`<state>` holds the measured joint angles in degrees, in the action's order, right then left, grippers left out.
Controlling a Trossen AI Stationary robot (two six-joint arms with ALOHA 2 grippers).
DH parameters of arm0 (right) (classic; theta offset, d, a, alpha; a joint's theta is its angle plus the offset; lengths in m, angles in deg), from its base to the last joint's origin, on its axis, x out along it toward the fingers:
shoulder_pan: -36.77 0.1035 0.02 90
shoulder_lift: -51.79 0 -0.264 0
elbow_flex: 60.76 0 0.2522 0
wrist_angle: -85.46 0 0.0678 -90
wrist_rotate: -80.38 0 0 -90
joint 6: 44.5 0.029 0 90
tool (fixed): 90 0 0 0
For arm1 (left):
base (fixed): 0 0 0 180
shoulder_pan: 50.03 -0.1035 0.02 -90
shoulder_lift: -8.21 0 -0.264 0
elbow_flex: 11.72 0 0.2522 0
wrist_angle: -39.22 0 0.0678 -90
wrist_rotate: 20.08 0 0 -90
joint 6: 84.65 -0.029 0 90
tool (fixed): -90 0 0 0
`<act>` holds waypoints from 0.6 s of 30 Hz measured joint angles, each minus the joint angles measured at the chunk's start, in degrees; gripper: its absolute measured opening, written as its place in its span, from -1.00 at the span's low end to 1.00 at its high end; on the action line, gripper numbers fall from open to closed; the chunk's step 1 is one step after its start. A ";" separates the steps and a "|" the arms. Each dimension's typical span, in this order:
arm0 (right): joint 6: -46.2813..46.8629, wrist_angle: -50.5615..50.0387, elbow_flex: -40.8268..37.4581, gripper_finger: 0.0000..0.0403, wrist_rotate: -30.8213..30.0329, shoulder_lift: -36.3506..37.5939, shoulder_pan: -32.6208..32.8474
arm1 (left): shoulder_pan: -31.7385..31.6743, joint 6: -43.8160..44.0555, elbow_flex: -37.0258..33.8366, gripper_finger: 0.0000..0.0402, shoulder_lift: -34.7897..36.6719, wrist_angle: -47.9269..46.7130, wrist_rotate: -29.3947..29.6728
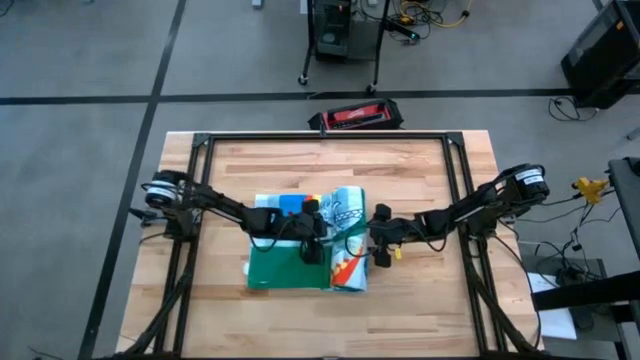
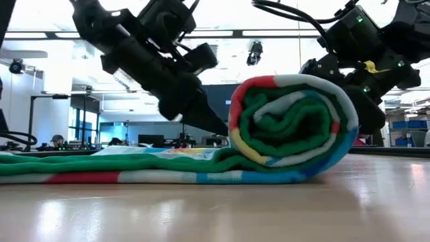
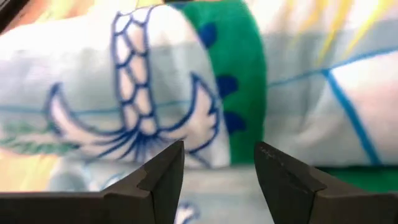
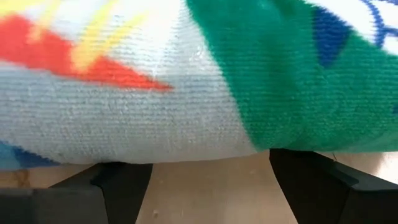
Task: Roll towel
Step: Roll the green towel
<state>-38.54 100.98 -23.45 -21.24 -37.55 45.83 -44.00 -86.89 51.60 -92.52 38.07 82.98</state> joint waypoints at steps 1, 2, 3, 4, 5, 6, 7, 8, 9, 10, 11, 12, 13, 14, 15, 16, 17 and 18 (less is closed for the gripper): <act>0.00 0.04 0.15 0.55 0.02 0.00 0.00 | -0.06 0.02 0.00 -0.13 1.09 -2.32 0.08; -0.04 0.14 0.27 0.56 0.02 0.00 0.00 | -0.05 0.41 0.00 -0.14 2.21 -4.76 0.37; -0.07 0.15 0.38 0.57 0.04 0.00 0.00 | -0.05 1.18 0.00 -0.15 3.43 -7.56 0.99; -0.08 0.17 0.42 0.59 0.04 0.00 0.00 | -0.05 2.29 0.00 -0.16 4.68 -10.42 1.53; -0.14 0.11 0.42 0.60 0.04 0.00 0.00 | -0.03 3.48 0.00 -0.17 5.81 -13.26 2.33; -0.40 0.07 0.42 0.60 0.04 0.00 0.00 | -0.03 4.84 0.02 -0.18 6.92 -16.22 2.79; -0.60 0.07 0.42 0.61 0.04 0.00 0.00 | -0.03 6.11 0.00 -0.18 8.00 -19.50 3.02; -0.63 0.07 0.42 0.62 0.04 0.00 0.00 | -0.03 7.55 -0.24 -0.19 8.92 -22.29 3.05; -0.70 0.09 0.42 0.62 0.04 0.00 0.00 | -0.03 9.04 -0.57 -0.20 9.68 -24.51 3.07; -0.68 0.05 0.42 0.61 0.04 0.00 0.00 | -0.03 10.39 -1.10 -0.20 10.19 -26.10 3.05; -0.69 0.01 0.42 0.61 0.07 0.00 0.00 | -0.03 11.53 -1.81 -0.21 10.53 -27.01 3.02; -0.68 -0.01 0.43 0.61 0.07 0.00 0.00 | -0.03 12.40 -2.73 -0.21 10.69 -27.19 2.99; -0.68 -0.03 0.48 0.60 0.07 0.00 0.01 | -0.03 13.12 -3.69 -0.21 10.69 -26.96 2.96; -0.67 -0.01 0.56 0.60 0.07 0.00 0.02 | -0.03 13.68 -4.76 -0.21 10.69 -26.28 2.92; -0.66 -0.06 0.68 0.60 0.09 0.00 0.01 | -0.03 14.06 -5.75 -0.21 10.65 -25.44 2.90; -0.68 -0.18 0.92 0.60 0.09 0.00 0.02 | -0.03 14.54 -6.54 -0.20 10.25 -24.48 2.92; -0.68 -0.19 1.21 0.60 0.11 0.00 0.02 | -0.03 14.87 -7.23 -0.20 9.96 -23.66 2.91; -0.69 -0.20 1.66 0.61 0.11 -0.02 0.02 | -0.03 15.00 -7.79 -0.19 9.45 -23.32 2.90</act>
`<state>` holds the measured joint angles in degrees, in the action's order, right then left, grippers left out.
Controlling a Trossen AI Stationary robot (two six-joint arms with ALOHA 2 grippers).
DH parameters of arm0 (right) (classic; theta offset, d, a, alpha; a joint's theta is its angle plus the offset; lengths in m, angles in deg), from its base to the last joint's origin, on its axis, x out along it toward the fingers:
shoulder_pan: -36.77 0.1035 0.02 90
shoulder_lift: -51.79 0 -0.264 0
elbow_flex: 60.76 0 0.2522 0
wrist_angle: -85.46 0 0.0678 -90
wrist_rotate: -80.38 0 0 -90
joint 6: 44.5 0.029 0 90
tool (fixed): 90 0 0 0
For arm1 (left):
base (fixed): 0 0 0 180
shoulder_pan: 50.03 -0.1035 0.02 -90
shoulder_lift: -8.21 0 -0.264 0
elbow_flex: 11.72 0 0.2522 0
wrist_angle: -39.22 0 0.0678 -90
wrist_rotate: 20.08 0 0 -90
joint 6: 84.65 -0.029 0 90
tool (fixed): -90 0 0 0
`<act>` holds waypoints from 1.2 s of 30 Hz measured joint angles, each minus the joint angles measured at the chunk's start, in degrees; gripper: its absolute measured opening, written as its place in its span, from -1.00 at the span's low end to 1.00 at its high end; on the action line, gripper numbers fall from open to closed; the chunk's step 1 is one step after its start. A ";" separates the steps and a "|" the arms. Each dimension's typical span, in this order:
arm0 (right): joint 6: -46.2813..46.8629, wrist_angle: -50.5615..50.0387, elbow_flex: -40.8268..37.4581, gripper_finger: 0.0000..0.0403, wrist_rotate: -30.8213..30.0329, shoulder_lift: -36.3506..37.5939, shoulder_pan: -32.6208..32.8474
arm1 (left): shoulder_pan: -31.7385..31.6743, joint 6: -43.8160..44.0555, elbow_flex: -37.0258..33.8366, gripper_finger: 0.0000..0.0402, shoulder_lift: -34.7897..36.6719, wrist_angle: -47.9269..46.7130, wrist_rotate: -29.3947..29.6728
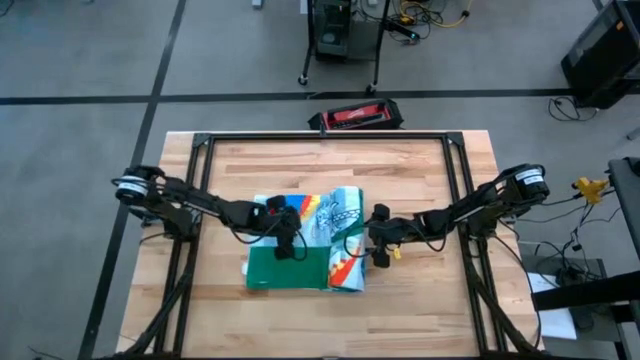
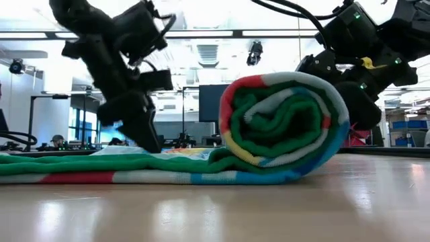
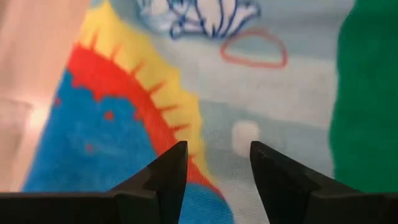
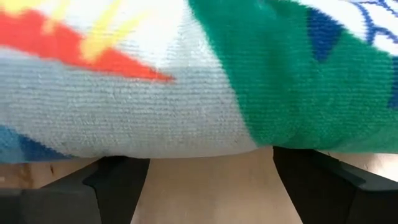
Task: Roll towel
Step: Roll the green towel
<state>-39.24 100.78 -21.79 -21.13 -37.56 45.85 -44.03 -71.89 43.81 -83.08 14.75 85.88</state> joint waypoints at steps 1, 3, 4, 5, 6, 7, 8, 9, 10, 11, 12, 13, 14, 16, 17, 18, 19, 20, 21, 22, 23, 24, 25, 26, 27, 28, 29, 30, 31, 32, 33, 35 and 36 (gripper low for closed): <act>-0.28 -0.03 0.40 0.62 0.00 0.00 0.00 | 0.00 0.03 -0.27 -0.19 -0.61 0.52 0.02; -0.93 -0.26 1.29 0.64 0.00 0.00 0.00 | 0.00 0.02 -0.34 -0.18 -1.49 1.53 0.05; -1.34 -0.49 1.66 0.65 -0.02 0.00 0.00 | 0.01 -0.04 -0.24 -0.18 -1.84 1.69 0.10; -1.65 -0.49 2.07 0.66 -0.02 0.00 0.00 | 0.02 -0.32 -0.04 -0.17 -2.07 1.69 0.18; -2.03 -0.55 2.47 0.66 -0.02 -0.01 0.00 | 0.02 -0.46 0.10 -0.17 -2.25 1.71 0.20; -2.35 -0.56 2.93 0.65 -0.02 0.00 0.00 | 0.02 -0.65 0.28 -0.17 -2.32 1.65 0.20; -2.73 -0.50 3.45 0.65 -0.02 0.00 0.00 | 0.02 -1.00 0.49 -0.18 -2.36 1.49 0.20; -3.12 -0.51 3.95 0.65 -0.02 0.00 0.00 | 0.02 -1.32 0.73 -0.18 -2.39 1.32 0.19; -3.46 -0.51 4.46 0.65 -0.02 0.00 0.00 | 0.00 -1.65 1.01 -0.19 -2.42 1.10 0.17; -3.73 -0.56 5.03 0.66 -0.02 0.00 -0.02 | 0.00 -1.86 1.32 -0.20 -2.46 0.85 0.15; -3.85 -0.66 5.57 0.66 -0.02 0.00 -0.02 | 0.00 -2.25 1.56 -0.21 -2.52 0.84 0.11; -3.87 -0.68 6.14 0.66 0.00 0.00 -0.15 | 0.00 -2.60 1.69 -0.21 -2.54 0.84 0.05; -3.90 -0.77 6.74 0.66 0.07 0.00 -0.24 | 0.00 -2.76 1.77 -0.21 -2.54 0.90 0.03; -4.47 -1.45 7.86 0.65 0.39 -0.06 -0.52 | 0.00 -3.04 1.88 -0.20 -2.54 1.03 0.03; -4.64 -1.55 8.38 0.65 0.87 -0.39 -0.79 | 0.00 -3.06 1.94 -0.19 -2.54 1.06 0.03; -4.83 -1.60 8.79 0.65 1.47 -0.67 -0.97 | 0.00 -3.06 1.98 -0.18 -2.54 1.13 0.03; -4.86 -1.78 9.29 0.66 1.83 -1.20 -1.16 | 0.00 -3.06 1.98 -0.17 -2.54 1.16 0.04; -4.87 -1.72 9.99 0.66 2.24 -1.94 -1.33 | 0.00 -3.06 1.98 -0.16 -2.54 1.14 0.05; -4.96 -1.55 10.72 0.66 2.54 -2.71 -1.51 | 0.00 -3.06 1.98 -0.15 -2.54 1.21 0.05; -5.19 -1.55 11.44 0.66 2.55 -3.65 -1.55 | 0.00 -3.04 1.96 -0.14 -2.54 1.19 0.05; -5.44 -1.51 12.32 0.65 2.52 -4.63 -1.62 | 0.00 -3.05 1.94 -0.13 -2.54 1.21 0.07; -5.94 -1.54 13.22 0.65 2.51 -5.53 -1.64 | 0.00 -3.06 1.94 -0.12 -2.54 1.26 0.06; -6.19 -1.65 14.11 0.65 2.49 -6.45 -1.64 | 0.00 -3.06 1.94 -0.12 -2.54 1.25 0.07; -6.55 -1.65 15.07 0.65 2.49 -7.24 -1.64 | 0.00 -3.06 1.93 -0.11 -2.54 1.24 0.06; -6.92 -1.57 15.93 0.66 2.49 -7.84 -1.64 | 0.00 -3.04 1.83 -0.11 -2.54 1.31 0.05; -7.31 -1.58 16.75 0.66 2.49 -8.44 -1.62 | 0.00 -3.04 1.65 -0.11 -2.54 1.34 0.07; -7.58 -1.58 17.51 0.66 2.49 -8.94 -1.64 | 0.00 -3.04 1.45 -0.12 -2.54 1.49 0.09; -7.91 -1.62 18.09 0.66 2.50 -9.17 -1.64 | 0.00 -3.04 1.26 -0.12 -2.54 1.66 0.11; -8.13 -1.70 18.51 0.65 2.56 -9.31 -1.64 | 0.02 -3.07 1.06 -0.13 -2.54 1.75 0.15; -8.21 -1.60 19.01 0.65 2.56 -9.62 -1.64 | 0.02 -3.15 0.88 -0.14 -2.51 1.96 0.15; -8.32 -1.31 19.48 0.65 2.59 -9.88 -1.64 | 0.02 -3.26 0.70 -0.15 -2.49 2.28 0.14; -8.88 -1.11 20.24 0.66 3.34 -10.55 -1.83 | 0.02 -3.70 0.49 -0.17 -2.47 3.00 0.14; -8.92 -0.80 20.82 0.66 4.08 -11.13 -2.03 | 0.02 -4.18 0.45 -0.18 -2.47 3.55 0.14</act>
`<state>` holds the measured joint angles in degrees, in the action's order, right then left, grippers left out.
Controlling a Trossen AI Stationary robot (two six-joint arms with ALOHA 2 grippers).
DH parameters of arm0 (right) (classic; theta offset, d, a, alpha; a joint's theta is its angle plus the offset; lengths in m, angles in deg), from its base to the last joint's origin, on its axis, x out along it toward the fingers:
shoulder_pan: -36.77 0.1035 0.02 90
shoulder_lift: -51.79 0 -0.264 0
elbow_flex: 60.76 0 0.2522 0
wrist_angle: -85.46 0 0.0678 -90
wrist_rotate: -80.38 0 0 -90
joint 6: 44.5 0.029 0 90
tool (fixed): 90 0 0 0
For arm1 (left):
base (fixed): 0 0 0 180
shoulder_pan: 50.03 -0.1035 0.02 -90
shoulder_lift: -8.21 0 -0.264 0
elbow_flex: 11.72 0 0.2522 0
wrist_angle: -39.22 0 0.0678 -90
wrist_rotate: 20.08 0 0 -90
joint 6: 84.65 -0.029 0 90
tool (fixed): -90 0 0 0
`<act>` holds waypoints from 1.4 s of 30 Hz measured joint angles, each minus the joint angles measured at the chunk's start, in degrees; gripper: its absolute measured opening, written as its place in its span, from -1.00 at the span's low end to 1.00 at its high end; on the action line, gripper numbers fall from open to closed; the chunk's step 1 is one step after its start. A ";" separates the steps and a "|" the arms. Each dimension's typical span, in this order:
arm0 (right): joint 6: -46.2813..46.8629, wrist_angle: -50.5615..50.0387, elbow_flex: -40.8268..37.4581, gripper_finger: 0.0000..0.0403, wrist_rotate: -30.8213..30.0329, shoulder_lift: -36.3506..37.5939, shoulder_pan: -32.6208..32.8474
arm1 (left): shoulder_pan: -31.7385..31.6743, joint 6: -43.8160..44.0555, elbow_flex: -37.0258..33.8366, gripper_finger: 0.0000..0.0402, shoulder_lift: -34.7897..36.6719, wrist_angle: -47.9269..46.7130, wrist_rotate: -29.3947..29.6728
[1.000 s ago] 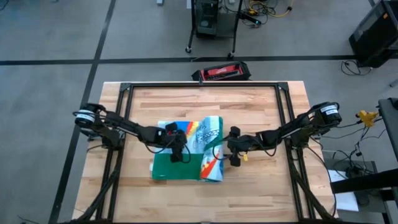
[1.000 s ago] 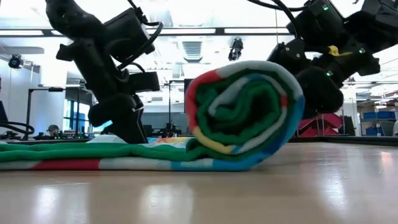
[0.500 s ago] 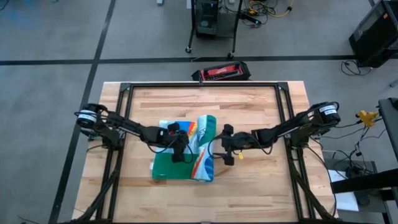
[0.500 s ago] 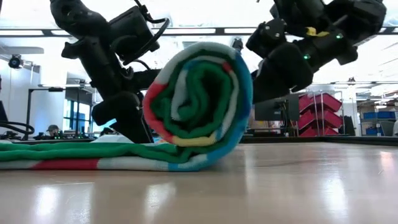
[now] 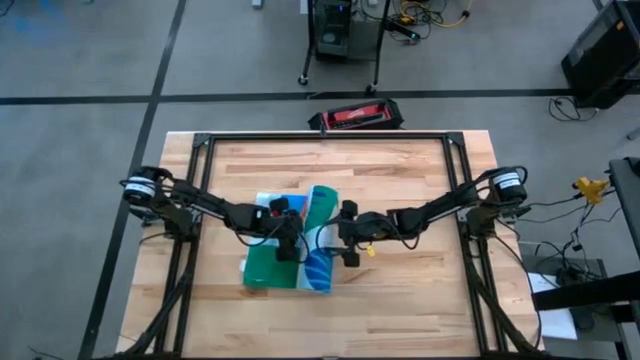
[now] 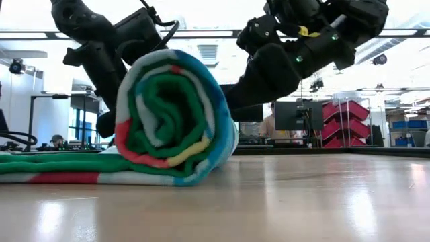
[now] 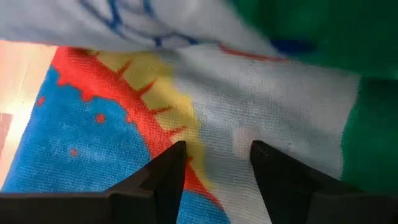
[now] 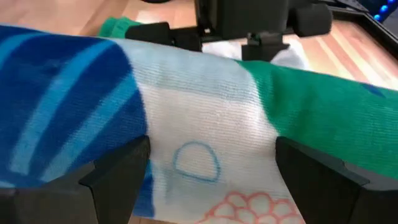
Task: Roll towel
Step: Roll the green towel
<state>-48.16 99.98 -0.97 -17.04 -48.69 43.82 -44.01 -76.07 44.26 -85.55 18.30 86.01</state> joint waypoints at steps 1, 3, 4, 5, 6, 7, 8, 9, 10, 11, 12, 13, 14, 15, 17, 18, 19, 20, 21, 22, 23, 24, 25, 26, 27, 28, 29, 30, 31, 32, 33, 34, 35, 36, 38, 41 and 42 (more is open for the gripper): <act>0.00 0.68 0.57 0.66 1.02 -0.88 -0.26 | 0.00 -0.44 -0.04 -0.19 -0.02 0.68 -0.04; -0.01 1.58 2.15 0.66 2.81 -3.09 -0.65 | -0.01 -1.43 -0.09 -0.20 -0.07 2.03 -0.07; -0.06 1.51 3.00 0.66 2.95 -4.22 -0.68 | -0.01 -1.74 -0.11 -0.20 -0.07 2.41 -0.04; -0.35 1.48 3.99 0.66 2.95 -5.40 -0.68 | 0.00 -2.00 -0.13 -0.21 -0.07 2.59 -0.05; -0.79 1.49 4.99 0.66 2.99 -6.30 -0.68 | 0.00 -2.12 -0.13 -0.21 -0.07 2.62 -0.07; -1.47 1.42 5.68 0.66 3.25 -6.93 -0.64 | 0.00 -2.27 -0.16 -0.20 -0.09 2.55 -0.07; -2.02 1.32 6.32 0.66 3.83 -7.64 -0.57 | 0.04 -2.41 -0.16 -0.20 -0.07 2.51 0.03; -2.42 1.26 7.01 0.66 4.92 -8.09 -0.57 | 0.04 -2.56 -0.16 -0.19 -0.07 2.50 0.03; -2.80 1.26 7.50 0.66 5.87 -8.49 -0.57 | 0.05 -2.74 -0.17 -0.18 -0.07 2.47 0.00; -2.98 1.26 7.90 0.66 6.28 -8.94 -0.57 | 0.07 -2.78 -0.22 -0.18 -0.08 2.39 -0.02; -3.00 1.25 8.17 0.66 6.39 -9.14 -0.57 | 0.07 -2.82 -0.22 -0.17 -0.07 2.36 -0.02; -2.98 1.16 8.19 0.66 6.39 -9.14 -0.59 | 0.07 -2.77 -0.22 -0.17 -0.07 2.36 -0.02; -2.89 1.17 8.19 0.66 6.42 -9.14 -0.77 | 0.14 -2.76 -0.22 -0.17 0.02 2.29 0.02; -2.54 1.21 8.10 0.66 6.43 -9.12 -0.87 | 0.23 -2.74 -0.15 -0.17 0.07 2.12 0.21; -2.30 1.21 7.67 0.66 6.44 -8.75 -1.15 | 0.42 -2.73 0.08 -0.19 0.47 1.54 0.50; -1.95 1.17 7.64 0.65 6.44 -8.67 -1.29 | 0.43 -2.91 0.14 -0.20 0.96 1.36 0.62; -1.60 1.22 7.62 0.65 6.43 -8.65 -1.40 | 0.42 -3.06 0.23 -0.21 1.69 0.82 0.72; -1.27 1.23 7.56 0.65 6.43 -8.65 -1.42 | 0.42 -3.02 0.54 -0.21 2.37 -0.54 0.72; -1.04 1.18 7.54 0.65 6.41 -8.67 -1.42 | 0.43 -2.94 1.05 -0.21 3.15 -2.31 0.69; -0.86 1.24 7.54 0.65 6.39 -8.83 -1.45 | 0.48 -2.69 1.67 -0.21 4.11 -5.00 0.59; -0.80 1.34 7.54 0.65 6.34 -9.05 -1.45 | 0.48 -2.29 2.35 -0.21 5.44 -9.13 0.45; -0.41 1.26 7.54 0.65 6.24 -9.17 -1.45 | 0.48 -1.84 3.13 -0.21 6.91 -13.03 0.45; -0.06 1.26 7.54 0.65 6.18 -9.34 -1.45 | 0.48 -1.37 3.93 -0.21 8.24 -15.86 0.60; 0.22 1.40 7.54 0.65 6.17 -9.45 -1.45 | 0.52 -0.85 4.46 -0.21 9.82 -17.53 1.25; 0.52 1.43 7.54 0.65 6.17 -9.60 -1.45 | 0.57 -0.52 4.59 -0.21 11.55 -18.21 1.95; 0.63 1.44 7.56 0.65 6.08 -9.75 -1.45 | 0.63 -0.52 4.56 -0.21 13.25 -17.83 2.37; 0.63 1.49 7.65 0.65 5.97 -9.80 -1.45 | 0.70 -0.87 4.13 -0.22 14.96 -15.45 2.47; 0.65 1.52 7.67 0.65 5.97 -9.83 -1.45 | 0.90 -1.54 3.25 -0.22 16.31 -11.86 2.43; 0.67 1.39 7.67 0.65 5.99 -9.83 -1.45 | 1.13 -2.36 1.96 -0.21 17.54 -7.51 1.93; 0.67 1.42 7.71 0.65 5.97 -9.83 -1.46 | 1.44 -3.27 0.32 -0.21 18.70 -3.49 0.49; 0.67 1.39 7.71 0.65 5.95 -9.83 -1.47 | 1.75 -3.95 -1.52 -0.21 19.38 0.90 -1.26; 0.67 1.38 7.72 0.65 5.95 -9.82 -1.47 | 1.99 -4.43 -3.35 -0.21 19.75 6.57 -3.28; 0.67 1.37 7.73 0.65 5.96 -9.79 -1.47 | 2.37 -4.61 -5.24 -0.22 19.93 11.90 -5.25; 0.67 1.27 7.73 0.65 5.95 -9.79 -1.47 | 2.71 -4.52 -7.26 -0.22 20.00 16.58 -6.70; 0.67 1.23 7.73 0.65 5.95 -9.79 -1.52 | 3.55 -3.67 -10.83 -0.22 18.96 24.45 -7.55; 0.18 1.19 7.70 0.65 5.95 -9.79 -1.56 | 4.48 -1.61 -15.35 -0.22 15.70 32.90 -7.65; -0.15 1.22 7.68 0.65 5.95 -9.79 -1.56 | 4.59 -0.77 -16.37 -0.22 14.22 35.19 -7.67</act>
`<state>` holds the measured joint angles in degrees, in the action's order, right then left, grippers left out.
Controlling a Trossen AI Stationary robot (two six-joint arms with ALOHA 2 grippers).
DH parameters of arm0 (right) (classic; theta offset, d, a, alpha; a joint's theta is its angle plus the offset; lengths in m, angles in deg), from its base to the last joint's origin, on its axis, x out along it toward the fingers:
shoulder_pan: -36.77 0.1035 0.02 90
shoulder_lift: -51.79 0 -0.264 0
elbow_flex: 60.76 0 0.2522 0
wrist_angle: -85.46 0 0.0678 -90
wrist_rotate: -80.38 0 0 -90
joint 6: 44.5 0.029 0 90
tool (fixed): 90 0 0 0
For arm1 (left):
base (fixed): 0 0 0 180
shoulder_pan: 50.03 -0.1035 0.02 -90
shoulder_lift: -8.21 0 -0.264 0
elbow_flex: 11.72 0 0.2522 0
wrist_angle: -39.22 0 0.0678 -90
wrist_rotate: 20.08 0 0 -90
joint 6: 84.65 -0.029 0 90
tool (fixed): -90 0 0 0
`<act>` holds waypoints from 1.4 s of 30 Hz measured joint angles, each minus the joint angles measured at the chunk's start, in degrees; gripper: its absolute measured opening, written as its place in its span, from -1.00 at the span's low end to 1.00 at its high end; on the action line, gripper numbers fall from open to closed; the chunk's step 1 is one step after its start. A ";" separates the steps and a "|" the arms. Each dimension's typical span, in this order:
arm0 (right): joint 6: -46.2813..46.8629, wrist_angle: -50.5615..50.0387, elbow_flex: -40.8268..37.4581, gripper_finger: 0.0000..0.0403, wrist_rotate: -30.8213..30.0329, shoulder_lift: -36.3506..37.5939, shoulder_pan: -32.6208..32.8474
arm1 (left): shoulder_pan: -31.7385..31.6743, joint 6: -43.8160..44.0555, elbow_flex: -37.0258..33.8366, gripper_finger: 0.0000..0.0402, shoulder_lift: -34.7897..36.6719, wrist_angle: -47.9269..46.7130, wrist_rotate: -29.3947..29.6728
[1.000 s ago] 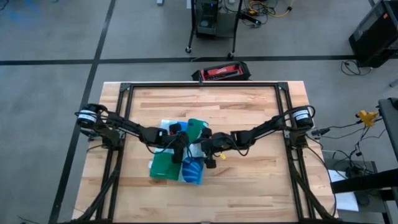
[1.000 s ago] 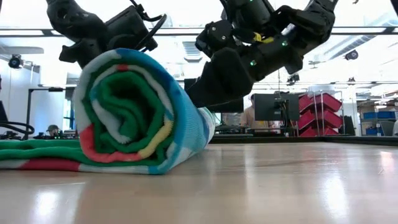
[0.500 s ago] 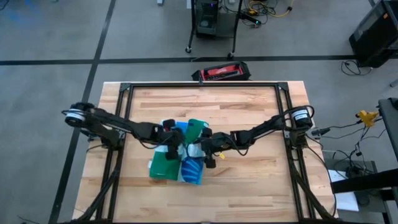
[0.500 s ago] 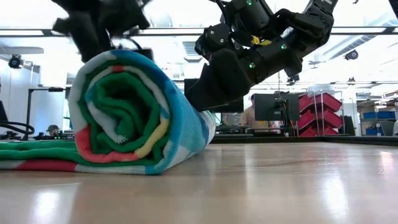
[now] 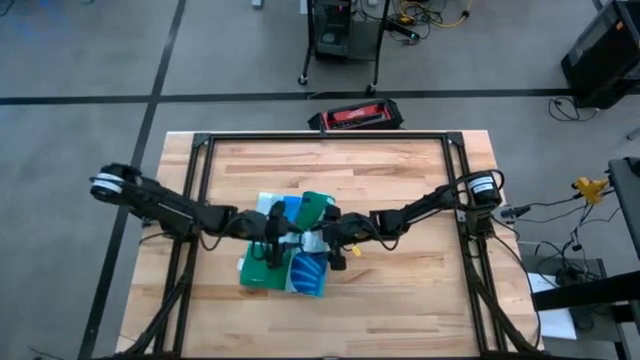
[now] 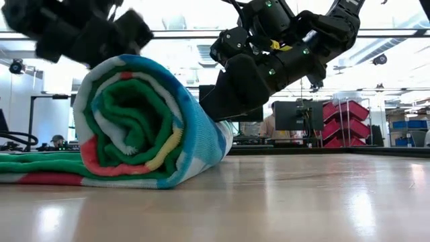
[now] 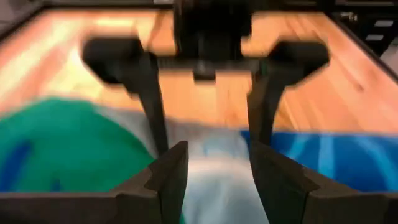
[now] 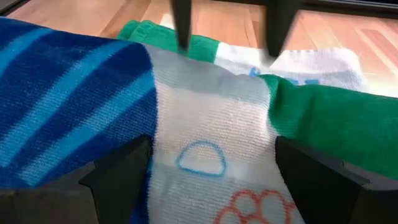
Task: Roll towel
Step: Roll the green towel
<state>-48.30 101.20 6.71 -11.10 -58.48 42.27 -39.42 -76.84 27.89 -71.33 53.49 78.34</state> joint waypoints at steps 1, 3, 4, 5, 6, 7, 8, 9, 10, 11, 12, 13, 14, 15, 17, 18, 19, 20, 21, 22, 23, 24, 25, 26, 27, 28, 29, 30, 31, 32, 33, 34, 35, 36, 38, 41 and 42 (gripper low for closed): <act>-0.20 -0.07 -0.04 0.65 0.00 0.12 -0.02 | 0.00 0.85 -0.63 -0.22 -1.42 2.00 -0.02; -0.50 -0.47 -0.04 0.65 -0.16 0.40 -0.02 | -0.02 2.26 -1.41 -0.22 -3.44 3.70 -0.02; -0.57 -0.92 -0.02 0.65 -0.64 0.92 -0.02 | 0.00 2.62 -1.47 -0.22 -4.44 3.92 0.00; -0.91 -1.64 -0.04 0.65 -1.41 1.47 0.01 | 0.00 2.83 -1.46 -0.22 -5.51 4.08 0.00; -1.35 -1.66 -0.04 0.65 -2.22 1.98 0.02 | 0.00 2.90 -1.48 -0.22 -6.22 3.78 0.00; -1.76 -1.67 -0.04 0.65 -3.20 2.69 -0.02 | 0.02 2.99 -1.51 -0.22 -6.68 3.22 0.00; -2.17 -1.59 -0.03 0.65 -4.02 3.29 -0.19 | 0.02 3.04 -1.51 -0.22 -7.14 3.01 0.04; -2.35 -1.12 0.10 0.65 -4.59 3.74 -0.45 | 0.08 3.02 -1.51 -0.22 -7.58 3.01 0.08; -2.64 -1.08 0.39 0.66 -4.62 3.97 -0.93 | 0.09 2.86 -1.49 -0.22 -7.94 2.83 0.09; -2.59 -1.34 0.82 0.66 -4.55 3.99 -1.49 | 0.08 2.80 -1.57 -0.22 -8.03 2.31 0.07; -2.42 -1.39 1.38 0.67 -4.52 3.99 -2.13 | 0.07 2.75 -1.80 -0.22 -8.03 2.08 0.08; -2.38 -1.45 1.79 0.68 -4.43 3.99 -2.80 | 0.09 2.74 -1.94 -0.22 -8.01 1.74 0.09; -2.39 -1.56 2.23 0.68 -4.11 3.99 -3.59 | 0.09 2.73 -2.17 -0.22 -7.99 1.59 0.09; -2.36 -1.67 2.89 0.68 -3.24 3.80 -4.48 | 0.09 2.74 -2.48 -0.22 -7.70 1.59 0.09; -1.79 -1.42 4.40 0.68 0.09 3.23 -6.31 | 0.11 2.78 -2.72 -0.22 -7.46 1.46 0.11; -1.56 -1.79 4.88 0.68 1.71 2.86 -7.12 | 0.11 2.76 -2.79 -0.22 -7.46 1.35 0.13; -1.45 -1.84 5.74 0.68 2.85 2.03 -7.82 | 0.10 2.74 -2.82 -0.22 -7.42 1.13 0.14; -1.58 -1.67 6.58 0.68 3.20 1.25 -8.39 | 0.09 2.74 -2.82 -0.22 -7.43 1.13 0.14; -2.07 -1.80 7.02 0.68 3.21 0.37 -8.88 | 0.11 2.74 -2.82 -0.22 -7.45 1.26 0.15; -2.59 -1.89 7.60 0.68 3.26 -0.57 -9.36 | 0.11 2.71 -2.91 -0.22 -7.46 1.41 0.15; -3.17 -1.91 8.28 0.68 3.27 -1.67 -9.80 | 0.11 2.63 -2.91 -0.22 -7.46 1.31 0.17; -3.40 -1.90 8.99 0.68 3.35 -2.91 -10.15 | 0.09 2.63 -2.89 -0.22 -7.37 1.37 0.17; -3.54 -1.75 9.76 0.68 3.44 -4.00 -10.50 | 0.11 2.65 -2.91 -0.22 -7.29 1.35 0.15; -3.43 -1.73 10.23 0.68 3.49 -4.88 -10.85 | 0.15 2.68 -2.87 -0.22 -7.29 1.35 0.17; -3.11 -1.71 10.77 0.68 3.67 -5.84 -11.17 | 0.24 2.79 -2.74 -0.22 -7.09 0.92 0.22; -2.69 -1.48 11.31 0.68 3.81 -6.61 -11.45 | 0.50 3.08 -2.42 -0.22 -6.54 -0.12 0.22; -2.40 -1.45 11.63 0.68 3.87 -7.22 -11.59 | 0.82 3.31 -1.72 -0.22 -5.95 -1.87 0.39; -2.29 -1.17 11.80 0.68 3.87 -7.60 -11.66 | 1.34 3.32 -0.68 -0.22 -5.34 -4.33 0.83; -2.28 -1.14 11.82 0.68 3.87 -7.75 -11.68 | 2.00 3.21 0.64 -0.23 -4.50 -7.25 1.26; -2.26 -1.16 11.81 0.68 3.87 -7.88 -11.72 | 2.74 3.11 2.39 -0.24 -3.44 -11.34 1.72; -2.22 -1.02 11.76 0.68 3.81 -7.90 -11.72 | 3.70 2.99 4.28 -0.25 -2.51 -15.58 2.87; -2.20 -0.89 11.53 0.68 3.72 -7.89 -11.74 | 4.95 2.92 6.41 -0.26 -1.78 -19.93 4.30; -2.20 -0.92 11.31 0.68 3.66 -7.75 -11.76 | 6.23 2.86 8.33 -0.28 -1.42 -23.73 6.24; -2.17 -0.96 11.07 0.68 3.56 -7.61 -11.80 | 7.51 2.88 10.02 -0.30 -1.31 -26.75 8.18; -2.20 -0.27 10.51 0.68 3.24 -7.43 -11.86 | 10.06 2.90 12.31 -0.34 -1.32 -29.59 11.18; -2.16 0.20 9.89 0.68 3.26 -7.25 -12.28 | 13.40 4.12 13.97 -0.40 -2.50 -26.49 11.82; -2.17 0.18 9.83 0.68 3.26 -7.24 -12.50 | 14.32 4.81 13.97 -0.41 -2.93 -25.63 12.61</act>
<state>-50.48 101.38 16.55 -7.84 -65.72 29.77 -25.10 -72.02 41.86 -74.26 27.86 90.96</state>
